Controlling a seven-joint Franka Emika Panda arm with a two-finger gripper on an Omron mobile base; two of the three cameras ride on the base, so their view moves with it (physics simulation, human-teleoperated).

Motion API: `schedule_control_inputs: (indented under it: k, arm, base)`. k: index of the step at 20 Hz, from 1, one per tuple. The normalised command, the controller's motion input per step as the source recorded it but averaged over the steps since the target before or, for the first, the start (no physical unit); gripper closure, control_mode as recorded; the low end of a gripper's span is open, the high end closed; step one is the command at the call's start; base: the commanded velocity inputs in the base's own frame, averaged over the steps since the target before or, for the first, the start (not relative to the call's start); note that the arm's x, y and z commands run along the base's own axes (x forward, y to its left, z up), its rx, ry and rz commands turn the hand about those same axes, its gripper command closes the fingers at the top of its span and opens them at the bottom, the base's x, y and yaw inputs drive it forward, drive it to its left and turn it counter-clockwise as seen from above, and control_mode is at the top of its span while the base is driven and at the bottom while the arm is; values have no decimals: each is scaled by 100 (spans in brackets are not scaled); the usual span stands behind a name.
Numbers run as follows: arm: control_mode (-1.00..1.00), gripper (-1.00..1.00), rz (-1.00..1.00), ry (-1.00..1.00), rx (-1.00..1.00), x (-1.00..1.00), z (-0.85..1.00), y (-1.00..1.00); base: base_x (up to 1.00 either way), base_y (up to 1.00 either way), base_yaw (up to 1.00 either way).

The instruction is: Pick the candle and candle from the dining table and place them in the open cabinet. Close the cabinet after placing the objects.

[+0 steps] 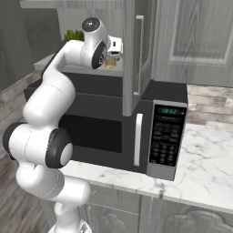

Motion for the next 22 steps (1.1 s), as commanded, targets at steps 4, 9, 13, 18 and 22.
schedule_control_inputs:
  k: [4,9,13,18,22]
  arm:
    - [-100,-100,0,-16,0,-5,1,0]
    - [-100,-100,0,-13,0,-29,1,0]
    - [-100,-100,0,-3,1,-51,47,0]
    - [-100,-100,0,0,0,-78,49,0]
    - [-100,-100,0,0,0,-99,20,0]
  base:
    - [0,0,0]
    - [0,0,0]
    - [0,0,0]
    - [0,0,0]
    - [0,0,0]
